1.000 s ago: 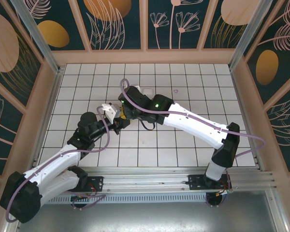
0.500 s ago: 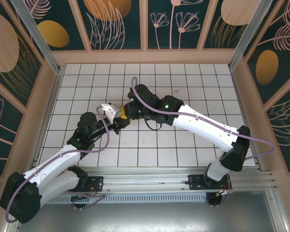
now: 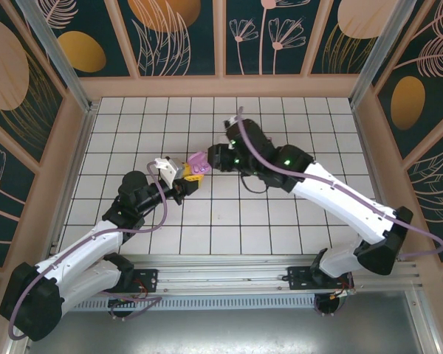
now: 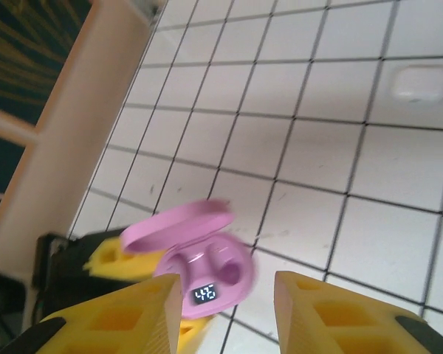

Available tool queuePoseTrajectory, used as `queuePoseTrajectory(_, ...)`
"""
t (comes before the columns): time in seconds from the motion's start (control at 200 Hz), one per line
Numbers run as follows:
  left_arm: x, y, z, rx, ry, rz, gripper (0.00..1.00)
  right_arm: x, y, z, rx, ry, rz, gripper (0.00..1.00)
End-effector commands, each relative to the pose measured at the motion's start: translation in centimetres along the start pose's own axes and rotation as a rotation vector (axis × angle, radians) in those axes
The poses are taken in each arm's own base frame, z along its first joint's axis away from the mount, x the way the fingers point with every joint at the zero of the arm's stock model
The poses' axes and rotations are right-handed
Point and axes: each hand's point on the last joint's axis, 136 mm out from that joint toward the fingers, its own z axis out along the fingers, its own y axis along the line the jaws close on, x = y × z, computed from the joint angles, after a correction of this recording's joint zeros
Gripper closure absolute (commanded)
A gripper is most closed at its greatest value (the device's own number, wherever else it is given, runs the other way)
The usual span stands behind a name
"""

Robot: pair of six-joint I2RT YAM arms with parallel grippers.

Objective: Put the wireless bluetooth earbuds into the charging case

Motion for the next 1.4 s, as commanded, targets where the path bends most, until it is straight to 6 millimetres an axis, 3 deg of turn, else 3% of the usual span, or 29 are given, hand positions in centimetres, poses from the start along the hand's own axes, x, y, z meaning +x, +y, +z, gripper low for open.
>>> queuePoseTrajectory(0.0, -1.8, -1.0, 0.3, 0.06, -0.04, 0.011, 0.77, -1.4, -3.9, -0.7, 0.056, -0.029, 0.025, 0.61)
queuePoseTrajectory(0.285, -0.5, -1.2, 2.3, 0.127, -0.002, -0.046, 0.77, -2.4, -18.1, 2.7, 0.244, 0.0, 0.192, 0.63)
queuePoseTrajectory(0.676, 0.6, -0.4, 4.4, 0.139, 0.022, -0.049, 0.78, -2.5, -31.4, 9.9, 0.29, 0.006, 0.467, 0.74)
queuePoseTrajectory(0.976, 1.9, 0.1, 5.4, 0.14, 0.051, -0.05, 0.78, -2.7, -36.1, 16.3, 0.328, 0.079, 0.536, 0.74)
queuePoseTrajectory(1.391, 2.8, 0.6, 5.8, 0.122, 0.083, -0.029, 0.78, -3.3, -38.4, 19.7, 0.351, 0.077, 0.562, 0.74)
